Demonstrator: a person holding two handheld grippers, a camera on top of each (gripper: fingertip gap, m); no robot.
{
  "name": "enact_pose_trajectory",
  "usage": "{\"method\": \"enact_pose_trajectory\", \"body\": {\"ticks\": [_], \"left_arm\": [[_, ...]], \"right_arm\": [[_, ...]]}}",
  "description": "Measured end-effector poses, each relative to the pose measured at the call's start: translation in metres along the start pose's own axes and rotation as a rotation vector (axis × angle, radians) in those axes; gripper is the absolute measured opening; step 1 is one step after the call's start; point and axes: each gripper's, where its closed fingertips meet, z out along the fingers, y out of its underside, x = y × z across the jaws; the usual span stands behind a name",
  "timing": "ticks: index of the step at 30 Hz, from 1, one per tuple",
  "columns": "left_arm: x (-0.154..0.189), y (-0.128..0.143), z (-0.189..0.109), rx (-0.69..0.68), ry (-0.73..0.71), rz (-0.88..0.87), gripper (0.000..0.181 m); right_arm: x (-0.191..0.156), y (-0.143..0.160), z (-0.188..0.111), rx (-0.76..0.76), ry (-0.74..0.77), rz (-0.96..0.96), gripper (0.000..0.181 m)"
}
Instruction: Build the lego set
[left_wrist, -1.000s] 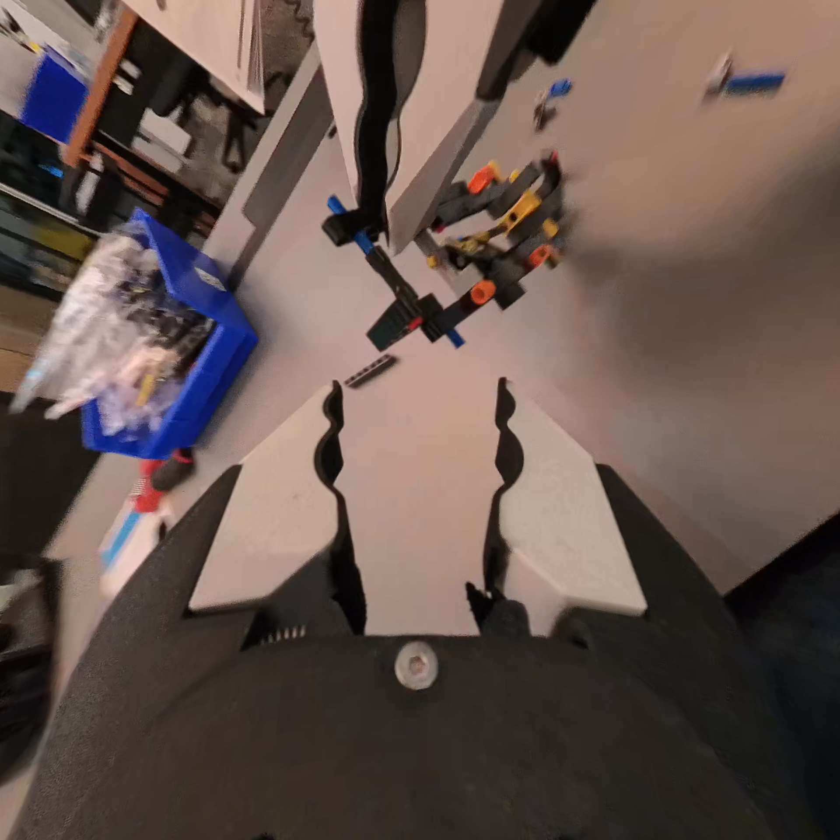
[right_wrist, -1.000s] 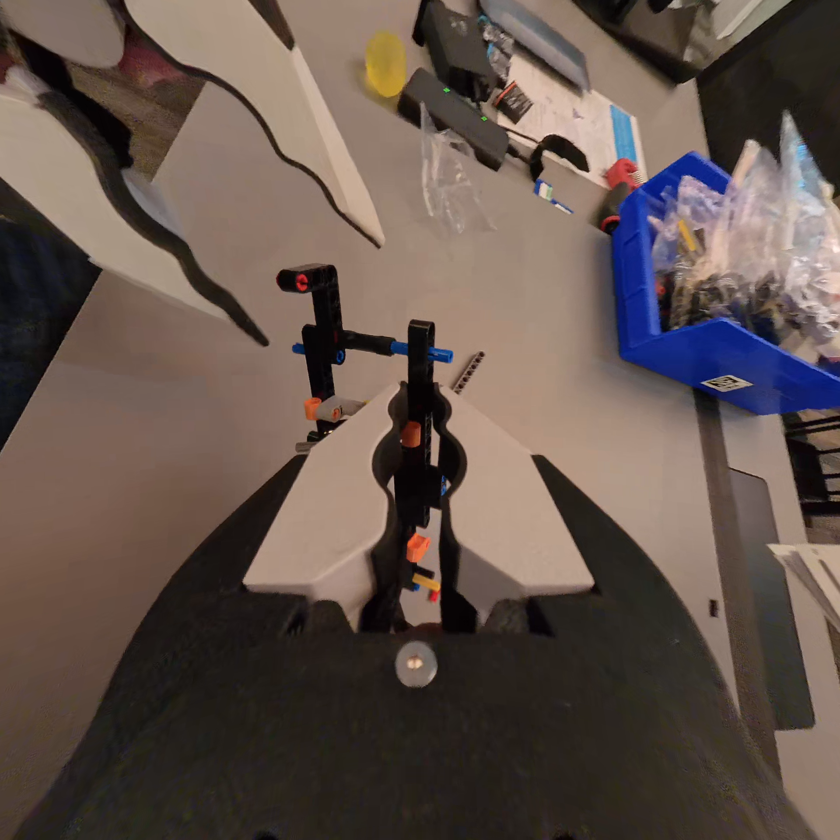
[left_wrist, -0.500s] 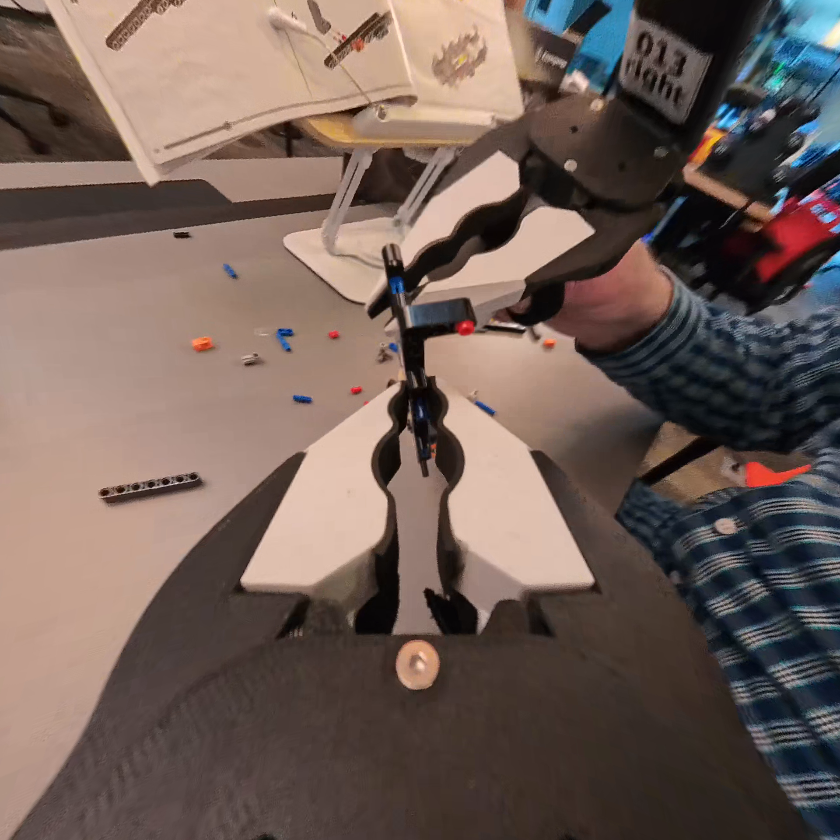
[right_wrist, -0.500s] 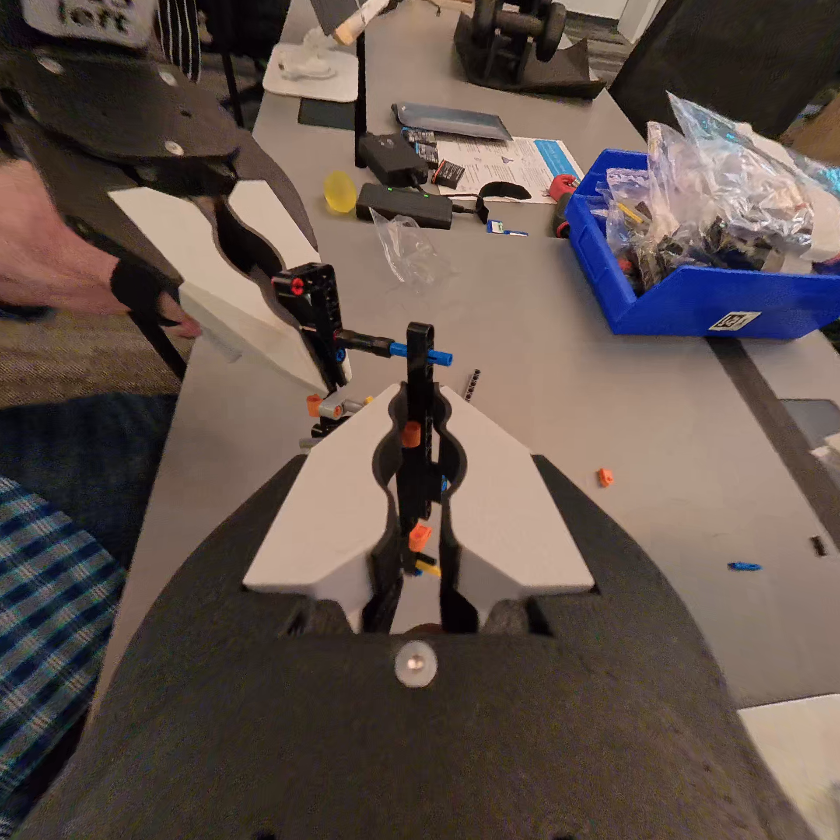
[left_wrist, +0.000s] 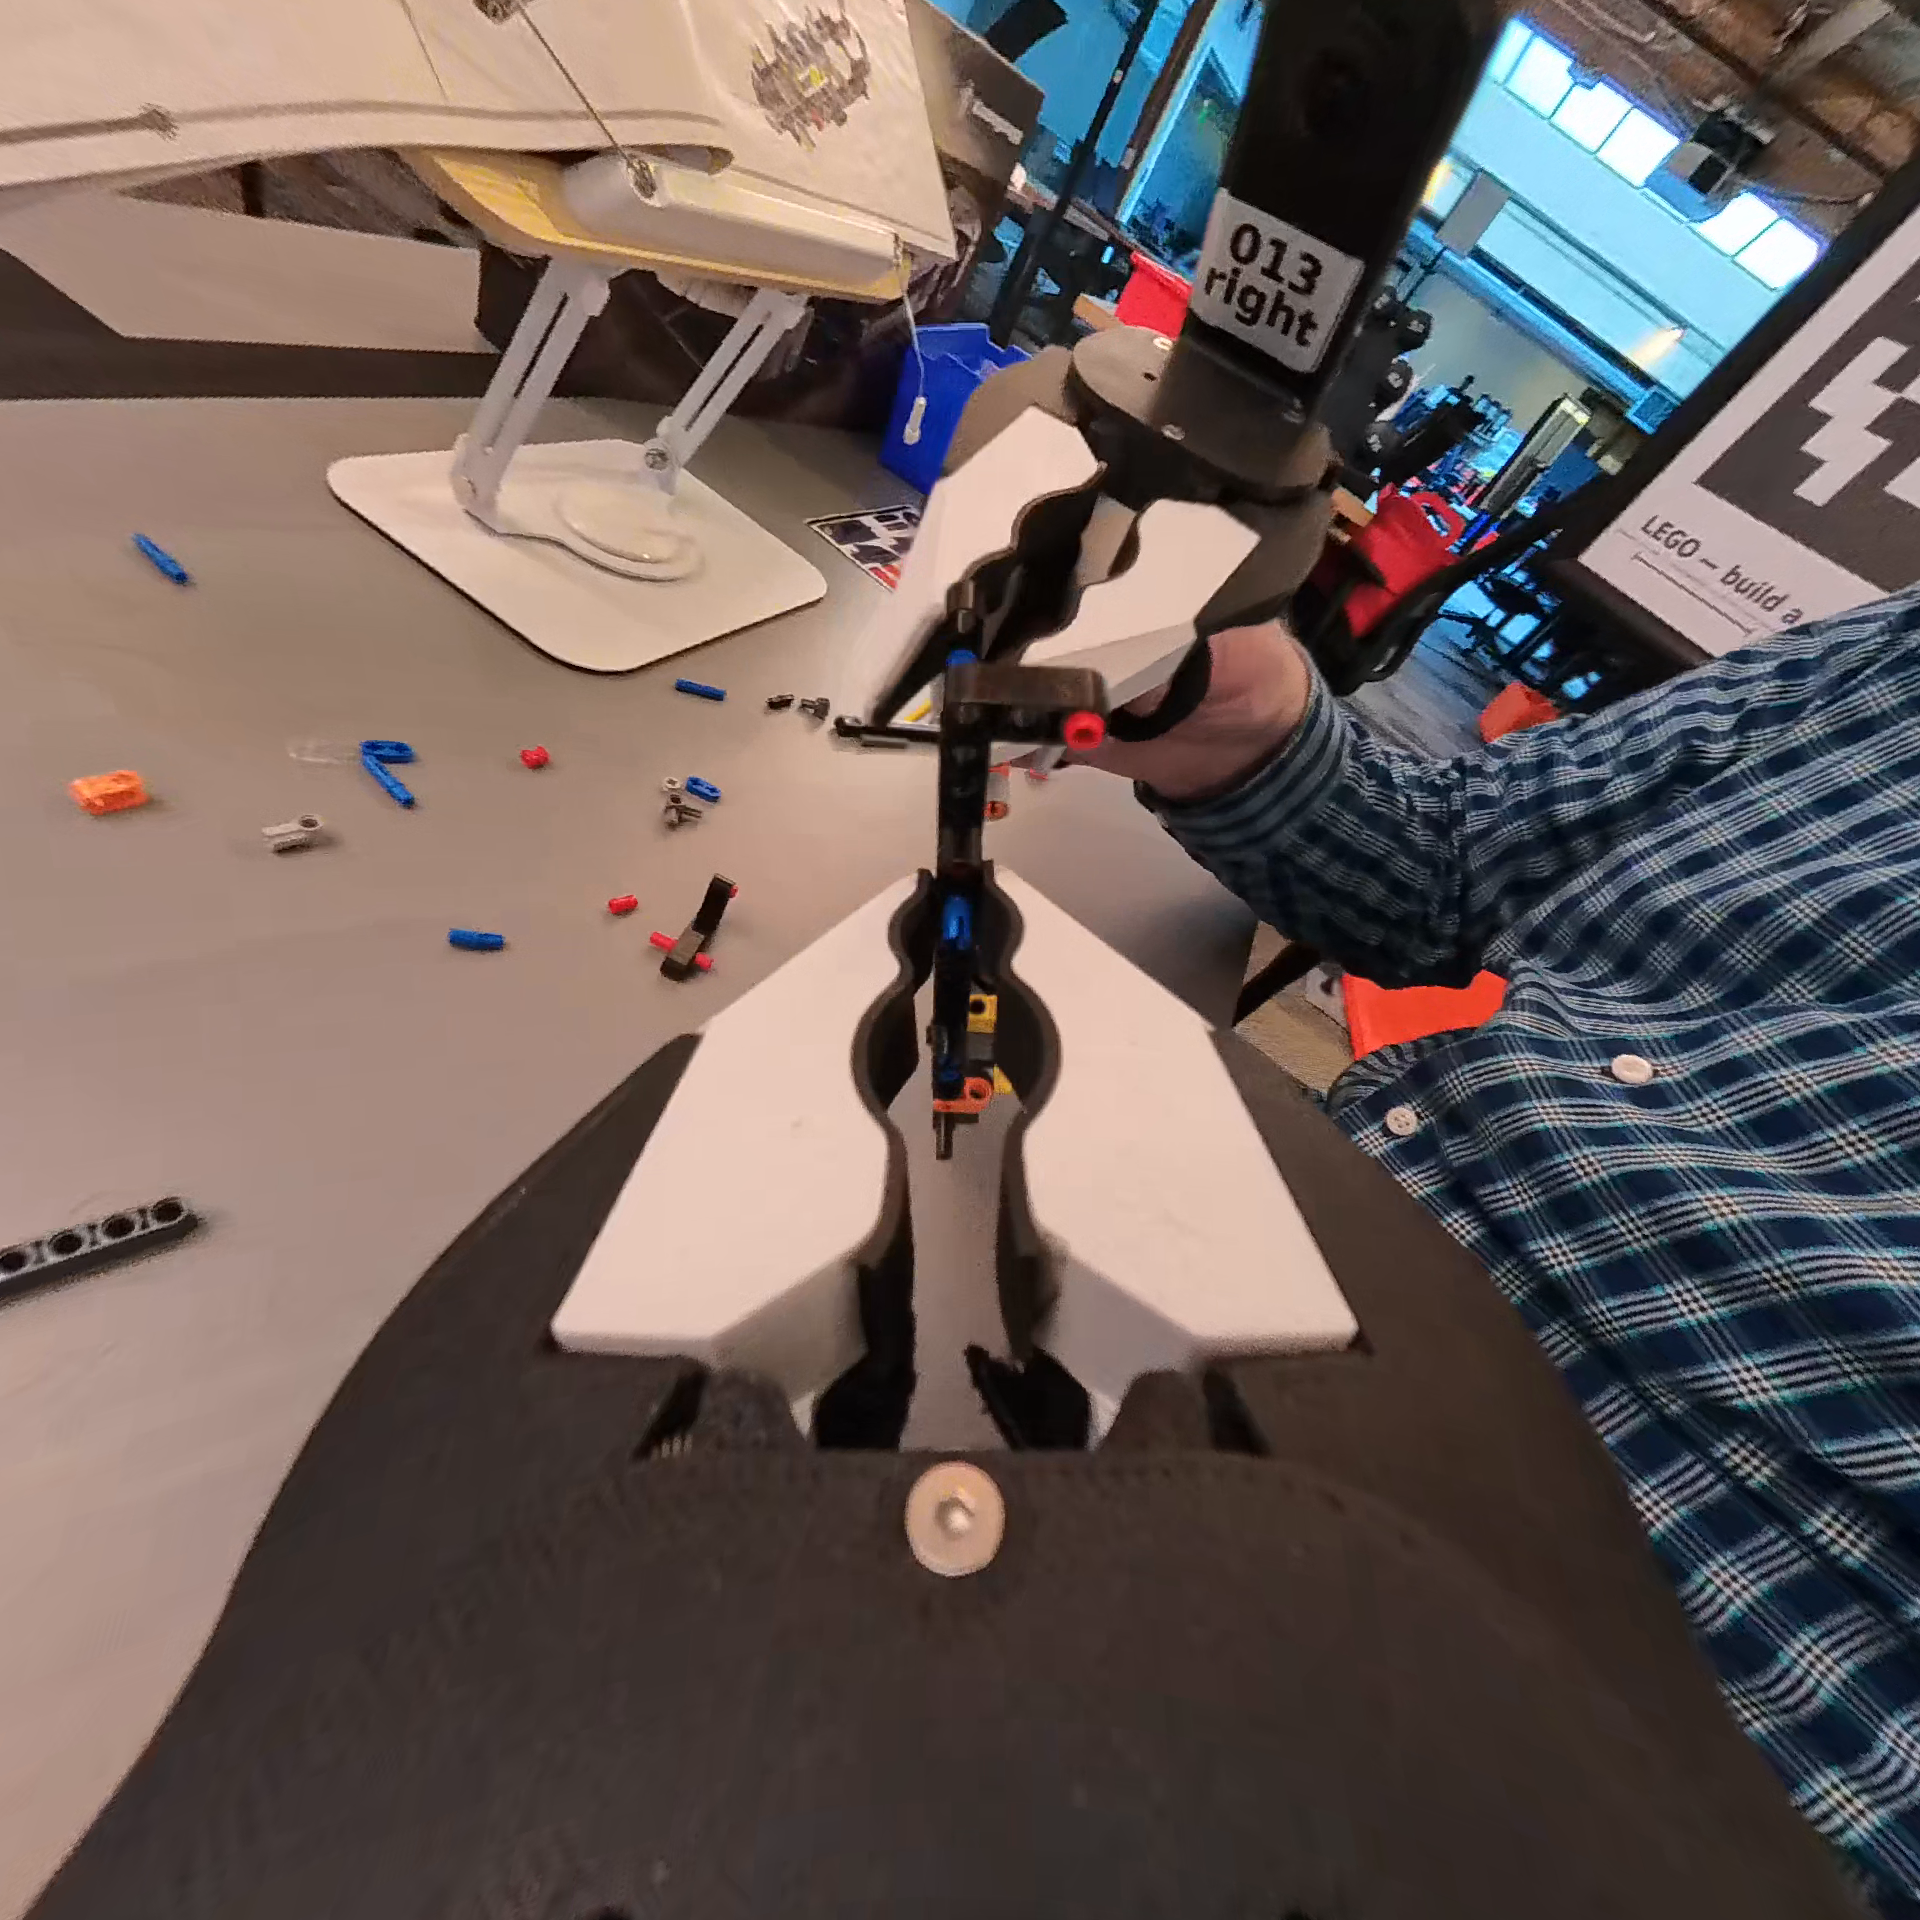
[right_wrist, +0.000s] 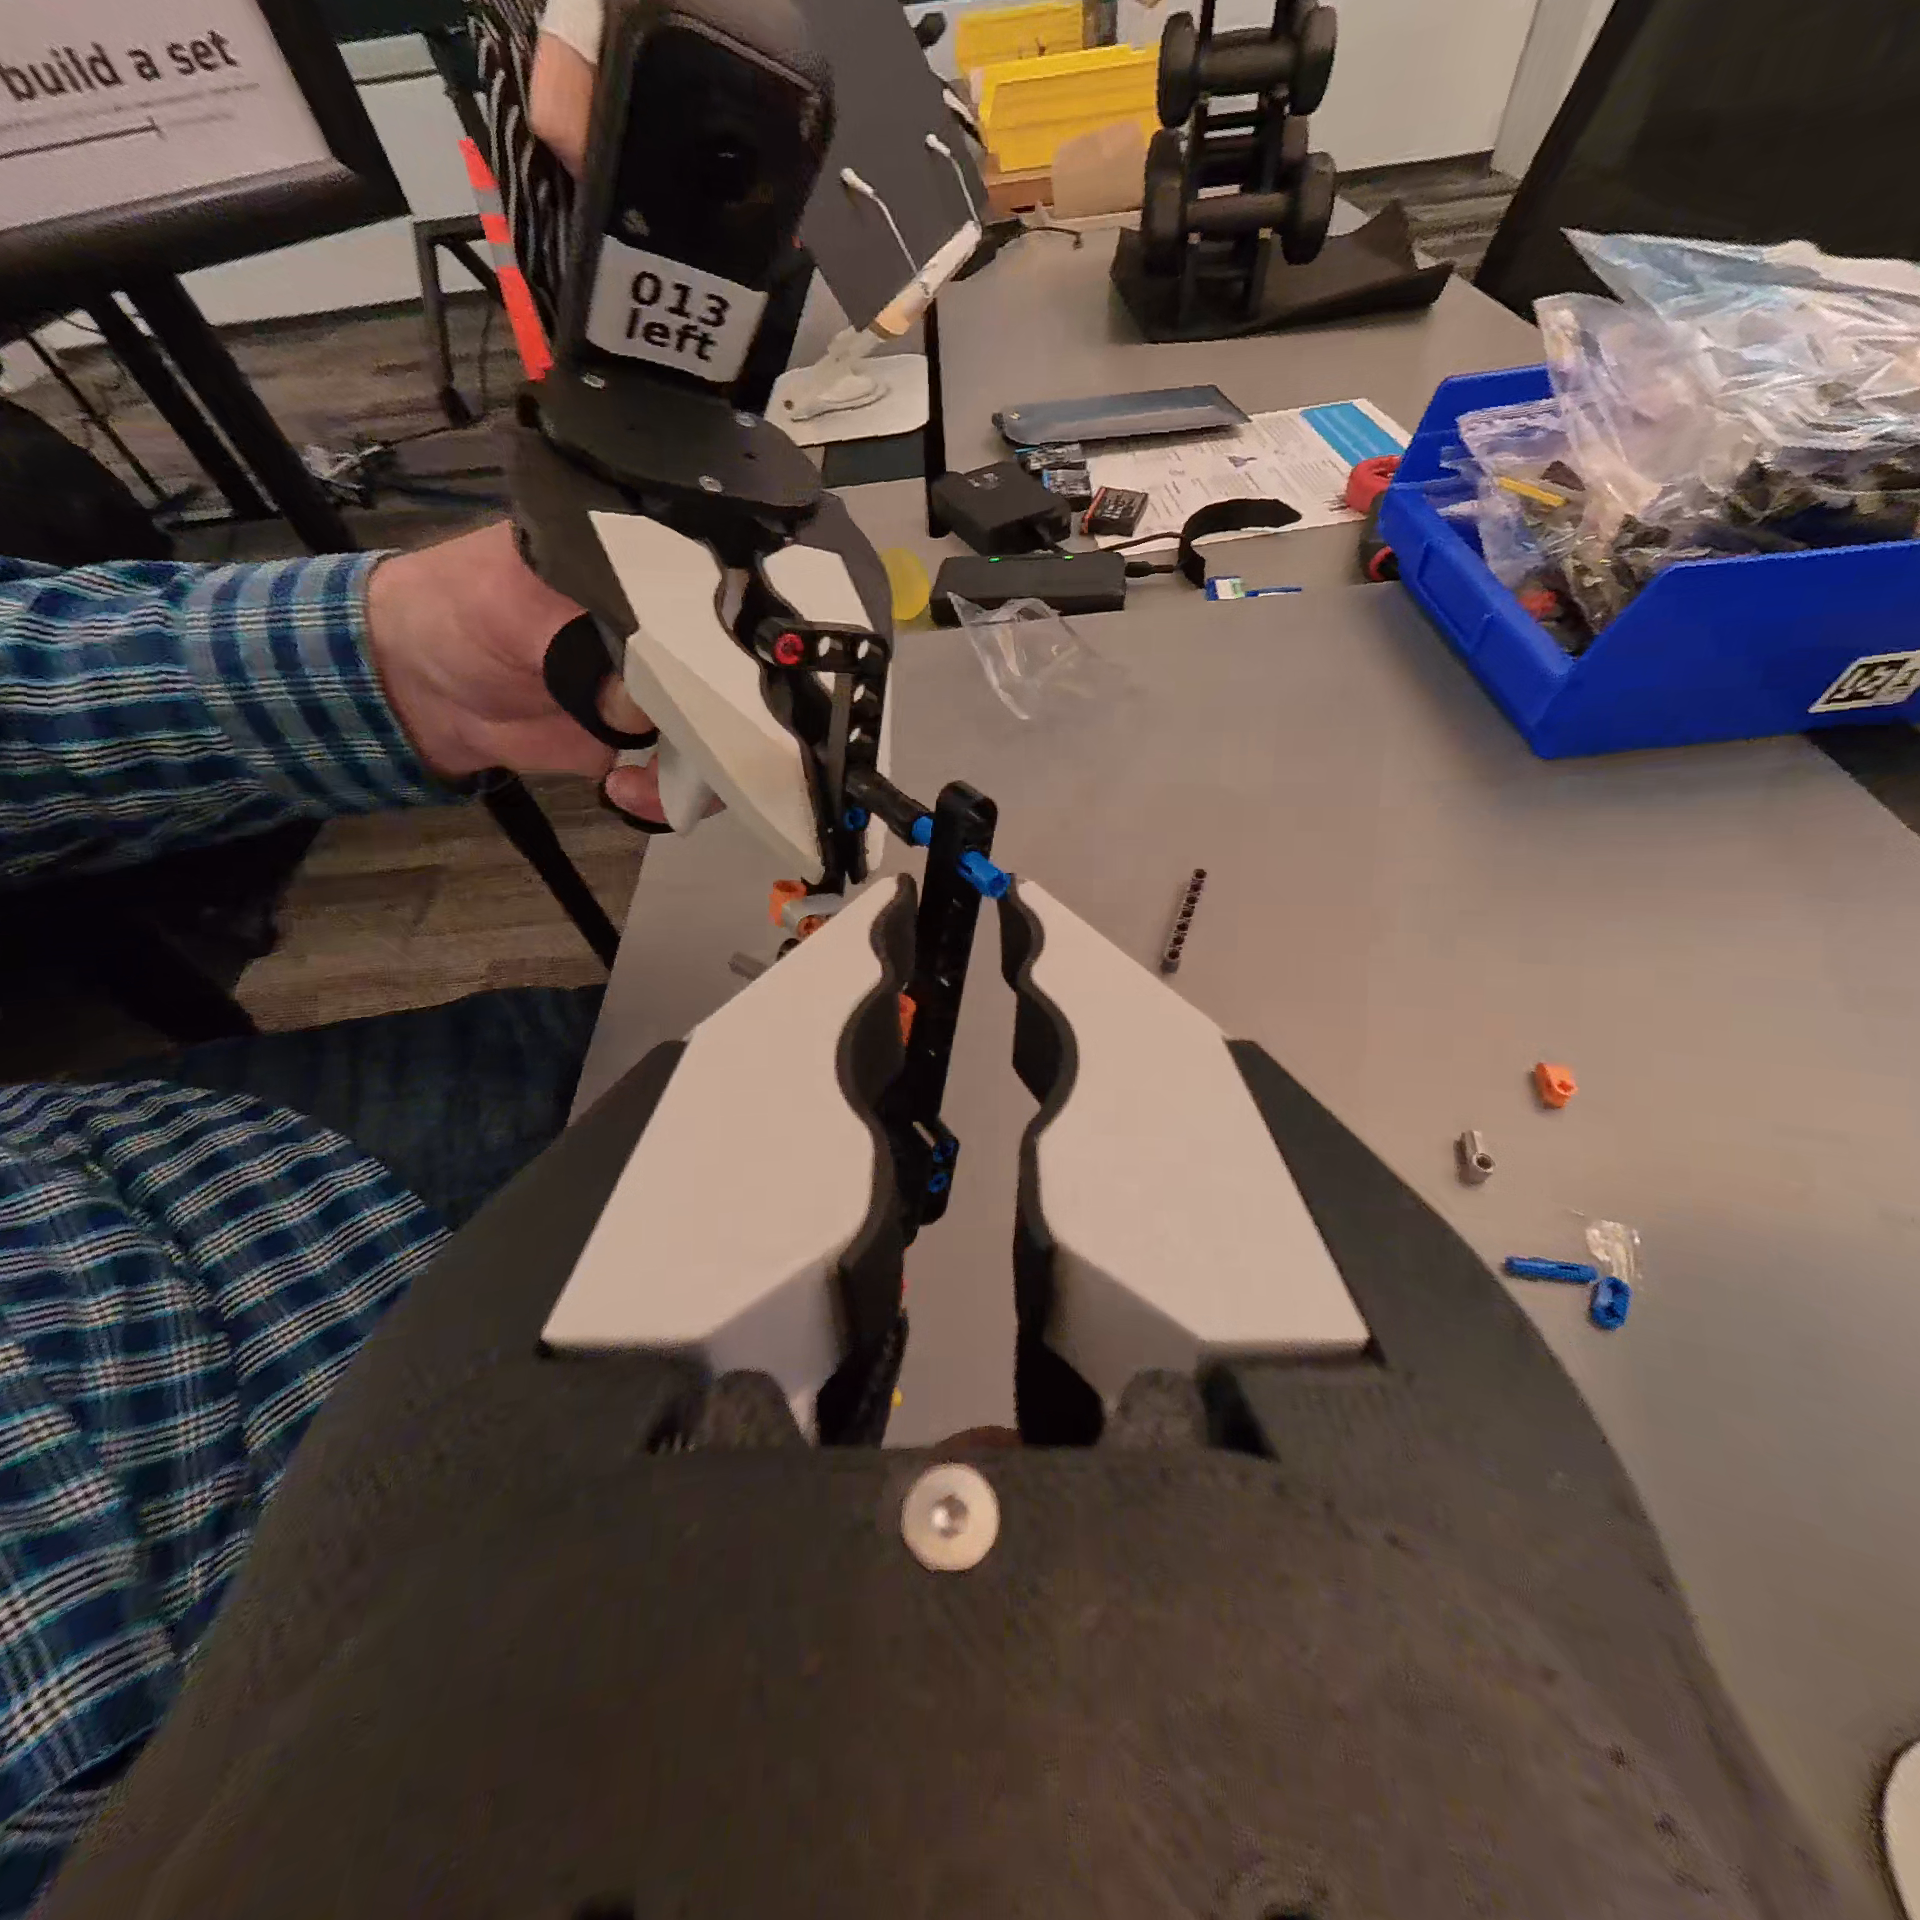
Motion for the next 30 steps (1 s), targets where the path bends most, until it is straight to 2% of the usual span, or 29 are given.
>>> {"method": "enact_pose_trajectory", "body": {"ticks": [3, 14, 17, 22, 30], "left_arm": [[0.001, -0.001, 0.004, 0.009, 0.025, -0.014, 0.005], [-0.006, -0.005, 0.017, 0.054, 0.051, -0.058, 0.006], [-0.005, -0.009, 0.018, 0.081, 0.056, -0.061, 0.014], [-0.005, -0.002, 0.024, 0.039, 0.021, -0.011, 0.025], [-0.012, 0.0, 0.033, 0.066, 0.02, -0.047, 0.015]], "right_arm": [[-0.003, 0.0, -0.004, 0.029, -0.062, 0.069, 0.008], [0.005, 0.004, -0.015, 0.129, -0.023, 0.125, 0.007], [0.008, 0.005, -0.017, 0.153, -0.013, 0.146, 0.006], [0.014, 0.007, -0.02, 0.209, -0.015, 0.224, 0.006], [0.018, 0.008, -0.024, 0.252, -0.028, 0.3, 0.006]]}}
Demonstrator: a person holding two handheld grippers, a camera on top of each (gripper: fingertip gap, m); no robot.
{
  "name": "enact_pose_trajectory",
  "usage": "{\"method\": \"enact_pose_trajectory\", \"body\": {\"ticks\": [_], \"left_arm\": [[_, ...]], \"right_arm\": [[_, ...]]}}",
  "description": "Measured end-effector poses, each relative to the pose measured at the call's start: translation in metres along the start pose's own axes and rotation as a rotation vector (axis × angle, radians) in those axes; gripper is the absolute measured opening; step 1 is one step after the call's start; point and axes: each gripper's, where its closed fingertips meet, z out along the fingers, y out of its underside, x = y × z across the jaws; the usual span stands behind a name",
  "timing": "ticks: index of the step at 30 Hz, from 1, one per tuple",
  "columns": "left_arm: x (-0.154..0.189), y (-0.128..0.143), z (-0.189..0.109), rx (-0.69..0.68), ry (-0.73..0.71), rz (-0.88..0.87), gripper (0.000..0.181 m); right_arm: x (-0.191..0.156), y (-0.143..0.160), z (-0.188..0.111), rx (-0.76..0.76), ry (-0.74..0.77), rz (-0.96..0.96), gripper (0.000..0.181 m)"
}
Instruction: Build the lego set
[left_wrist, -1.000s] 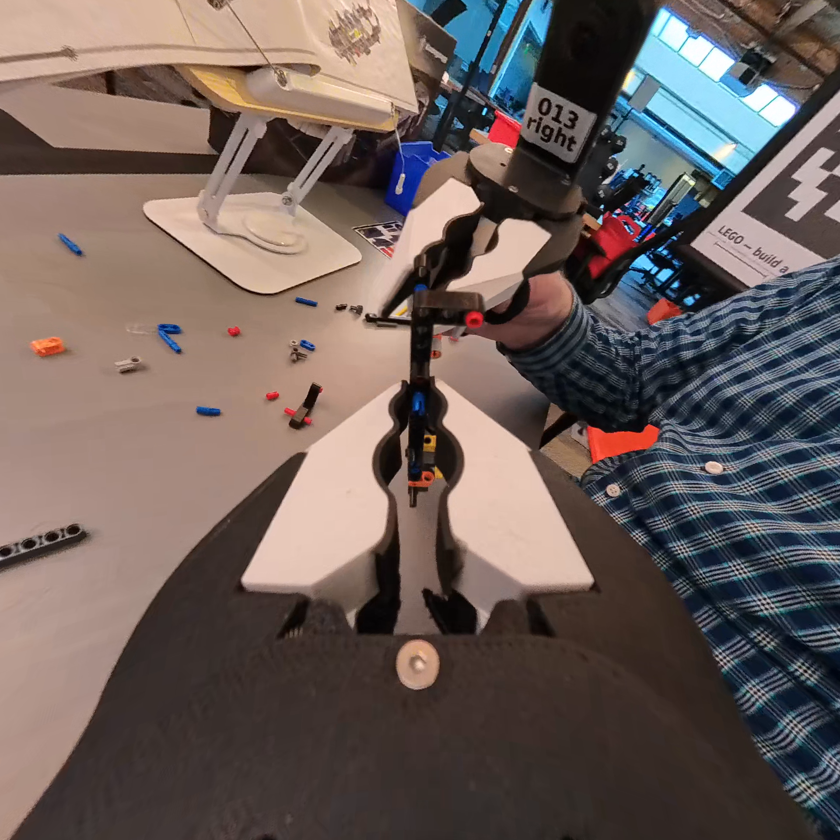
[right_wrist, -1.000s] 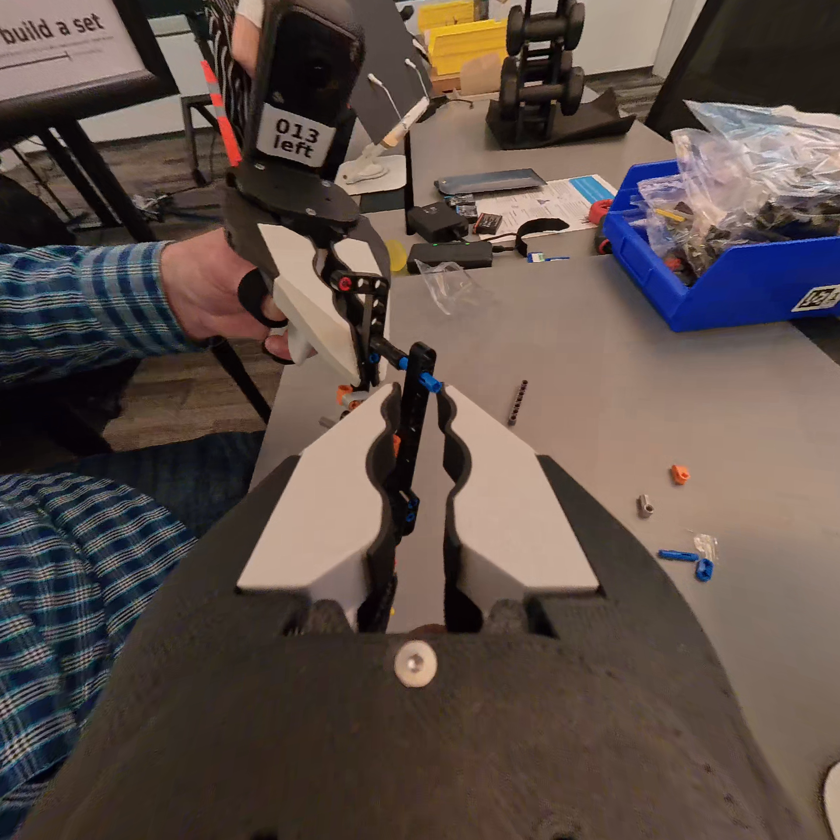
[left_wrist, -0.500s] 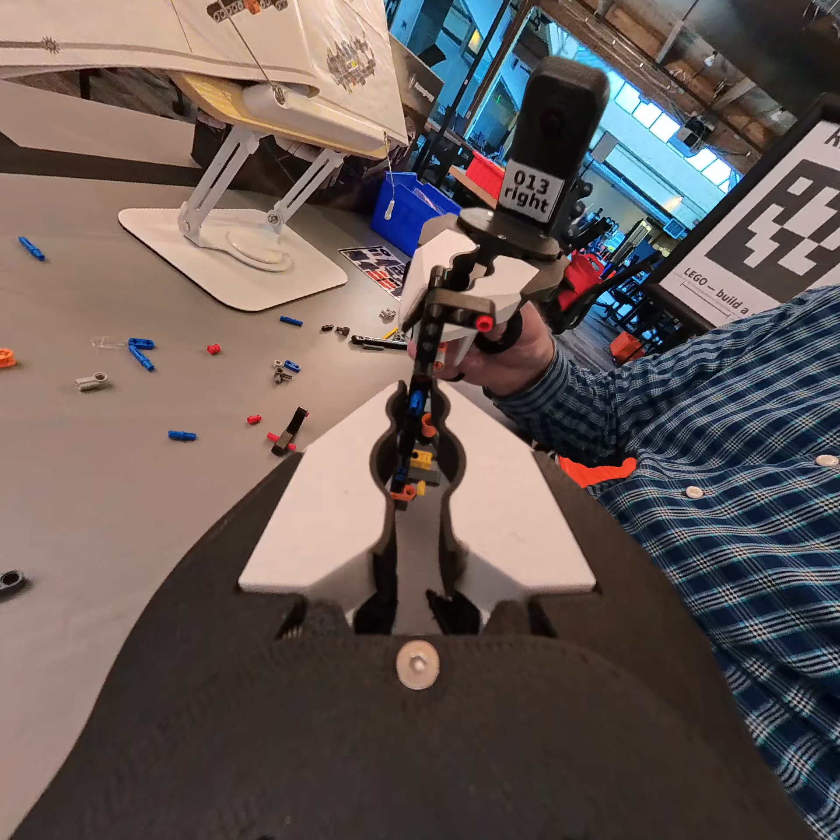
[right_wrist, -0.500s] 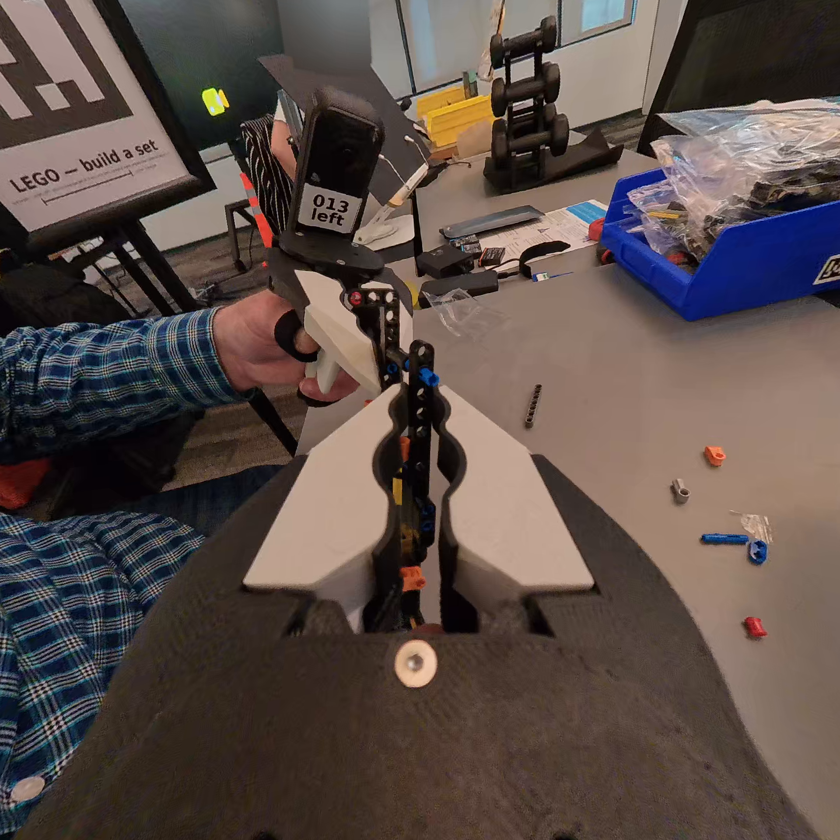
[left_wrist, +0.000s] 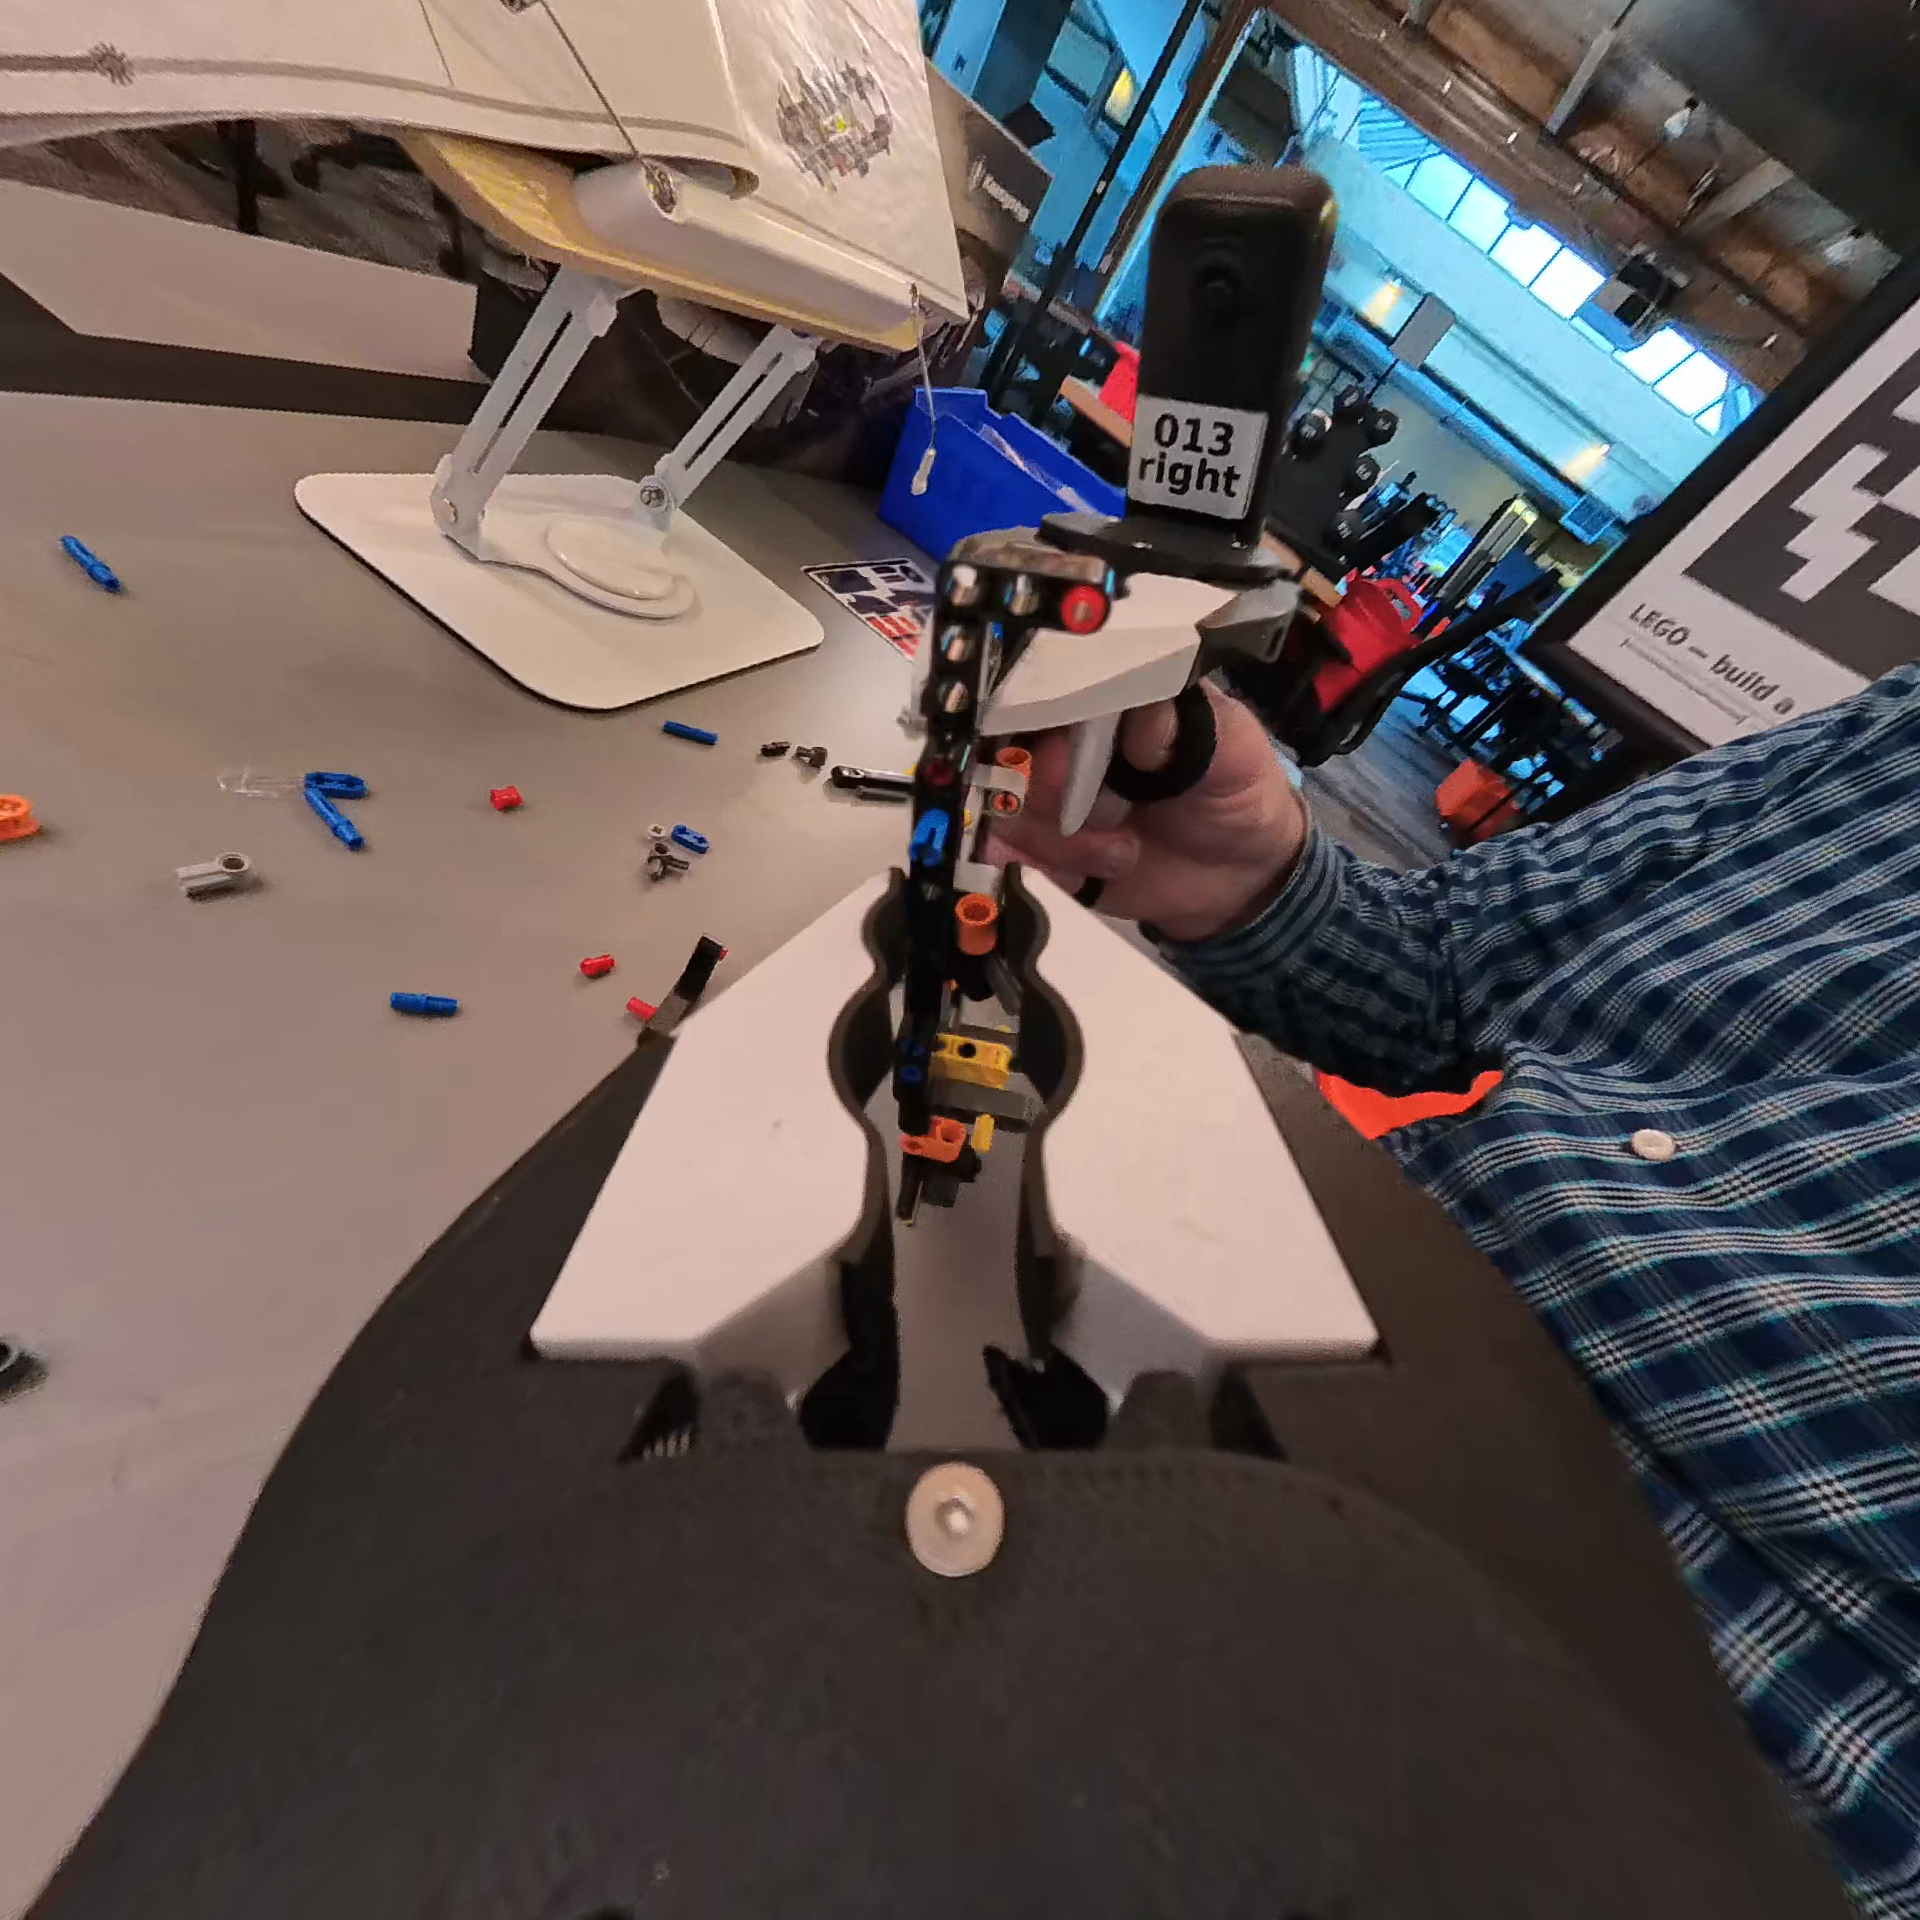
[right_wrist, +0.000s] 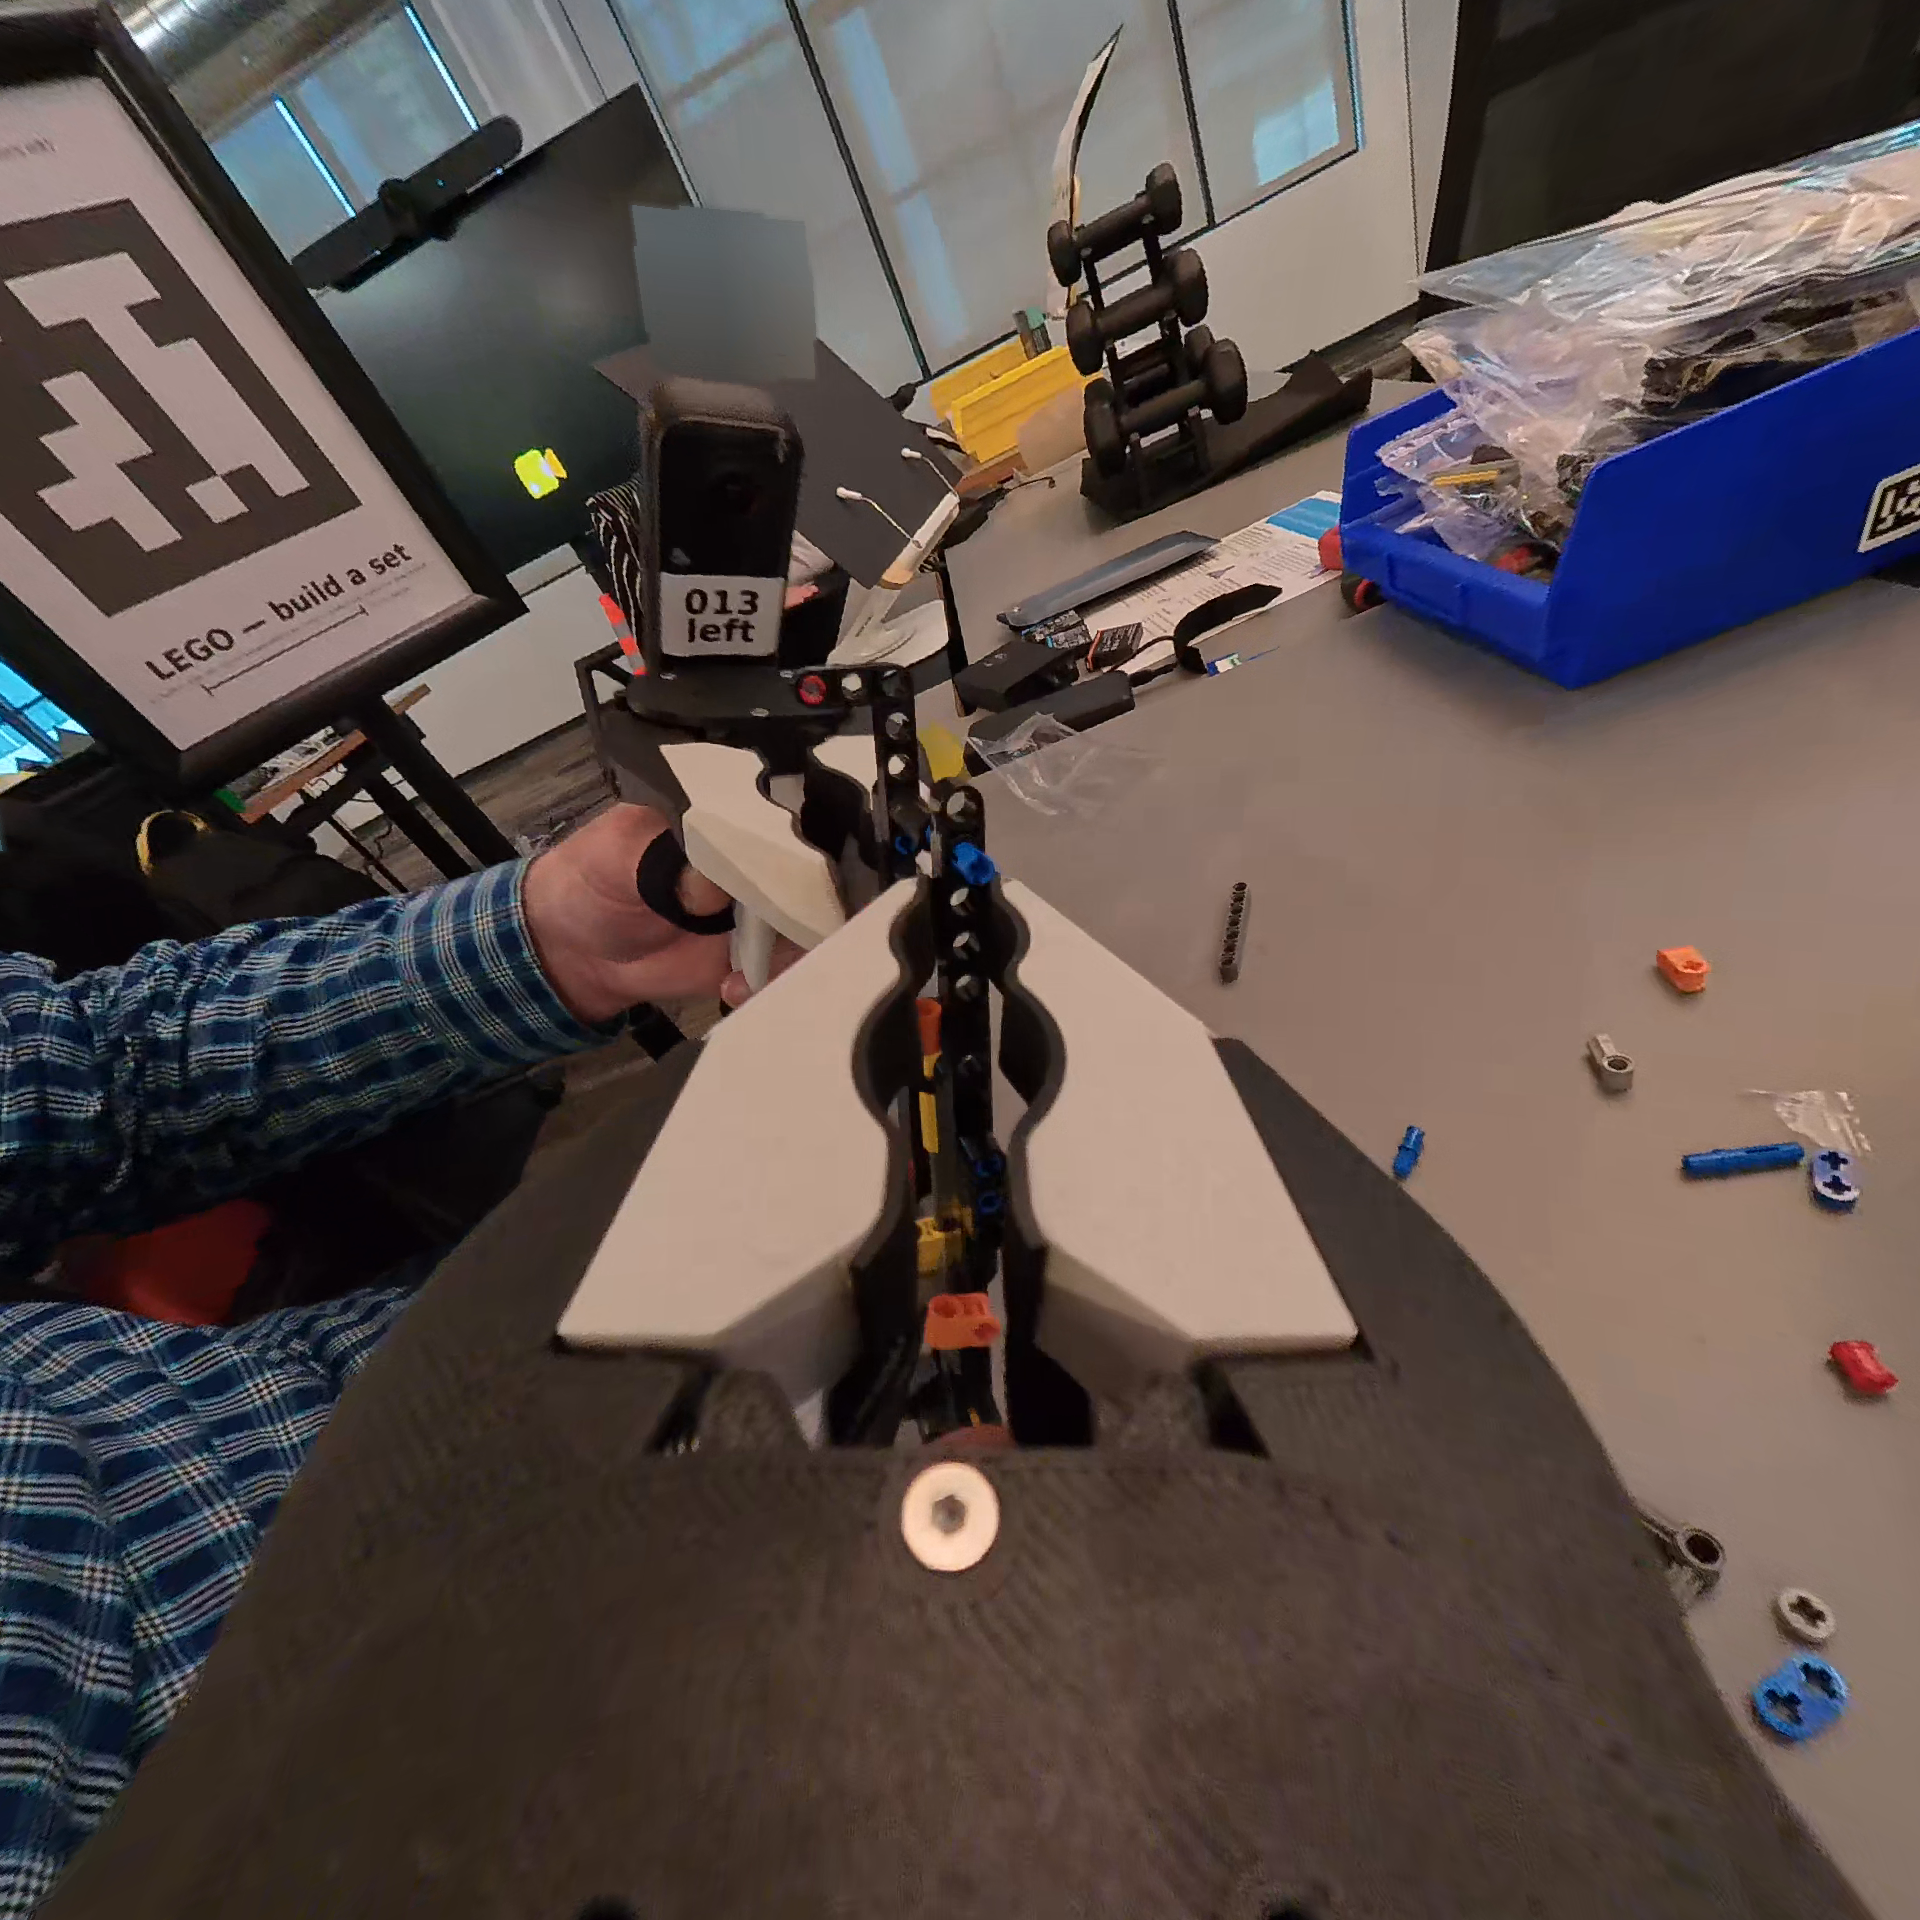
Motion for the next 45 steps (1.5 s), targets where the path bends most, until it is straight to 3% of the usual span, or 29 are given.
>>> {"method": "enact_pose_trajectory", "body": {"ticks": [15, 25, 32, 34, 38, 45], "left_arm": [[0.003, -0.001, 0.003, 0.089, 0.2, -0.179, 0.016], [-0.001, -0.002, 0.003, 0.097, 0.18, -0.176, 0.017], [0.0, -0.013, 0.001, 0.105, 0.092, -0.054, 0.032], [0.001, -0.014, 0.003, 0.101, 0.087, -0.042, 0.031], [-0.001, -0.013, 0.004, 0.106, 0.08, -0.036, 0.009], [0.005, -0.014, 0.005, 0.106, 0.108, -0.037, 0.004]], "right_arm": [[-0.009, -0.005, -0.001, 0.016, 0.001, -0.035, 0.005], [-0.007, -0.003, -0.002, 0.008, 0.011, -0.047, 0.005], [-0.004, 0.003, -0.001, -0.005, -0.004, -0.018, 0.004], [-0.006, 0.005, 0.0, -0.01, -0.024, -0.002, 0.004], [-0.009, 0.007, 0.001, -0.013, -0.063, 0.025, 0.005], [-0.003, 0.003, -0.002, 0.013, -0.051, 0.029, 0.007]]}}
